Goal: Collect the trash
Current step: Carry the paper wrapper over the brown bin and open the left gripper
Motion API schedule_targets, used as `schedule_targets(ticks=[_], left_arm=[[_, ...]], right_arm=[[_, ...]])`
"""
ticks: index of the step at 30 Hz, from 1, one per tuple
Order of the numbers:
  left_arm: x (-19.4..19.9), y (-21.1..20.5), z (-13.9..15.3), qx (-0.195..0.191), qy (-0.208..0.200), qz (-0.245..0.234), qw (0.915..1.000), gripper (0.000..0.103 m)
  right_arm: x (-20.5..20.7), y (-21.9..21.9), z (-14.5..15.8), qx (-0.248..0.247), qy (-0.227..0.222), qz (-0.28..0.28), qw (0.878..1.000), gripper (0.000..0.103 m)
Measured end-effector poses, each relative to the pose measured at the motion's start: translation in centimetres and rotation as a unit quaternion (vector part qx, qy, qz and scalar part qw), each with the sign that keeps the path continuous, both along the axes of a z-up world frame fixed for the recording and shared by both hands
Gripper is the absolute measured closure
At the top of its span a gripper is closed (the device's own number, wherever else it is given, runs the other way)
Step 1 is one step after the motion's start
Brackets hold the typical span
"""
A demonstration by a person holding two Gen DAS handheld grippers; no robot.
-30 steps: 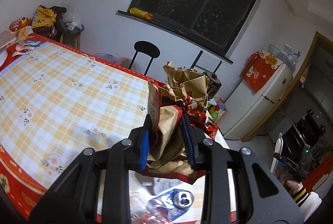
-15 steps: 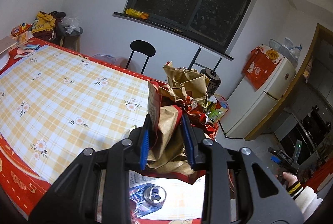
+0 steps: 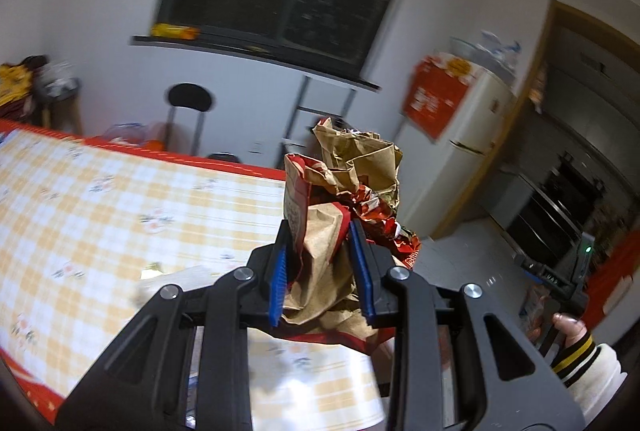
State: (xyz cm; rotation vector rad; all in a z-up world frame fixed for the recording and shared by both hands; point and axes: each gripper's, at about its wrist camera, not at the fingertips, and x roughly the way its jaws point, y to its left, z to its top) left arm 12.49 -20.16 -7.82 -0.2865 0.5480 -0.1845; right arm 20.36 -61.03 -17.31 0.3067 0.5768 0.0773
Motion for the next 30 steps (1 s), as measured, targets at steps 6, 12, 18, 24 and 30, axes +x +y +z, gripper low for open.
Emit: schedule_targets(ticks=[6,12,18,24,30], left_arm=[[3.6,-7.8,-1.3,0.01,0.016,-0.088,0.9959,0.071],[7.1,-15.7,-3.6,0.022,0.045,-0.172,0.9838,0.071],[10.3,-22.9,-6.3,0.019,0.074,-0.247,0.966,0.051],[10.7,-25.9,-5.8,0.027,0.051,-0.265,0.9625,0.02],[9.2,-21.5,-3.8,0.025,0.032,-0.229,0.9725,0.012]], right_arm=[[-4.8,-3.2,1.4,0.0,-0.011,-0.034,0.999,0.005],[-10.0,-7.6,0.2,0.011,0.003,-0.097,0.995,0.005],[-14.4,-10.6,-1.9,0.018,0.03,-0.151,0.988,0.005],[-16.1,-11.2,-2.5,0.022,0.038,-0.168,0.985,0.005],[-14.6,-9.2,-1.2,0.018,0.021,-0.139,0.99,0.005]])
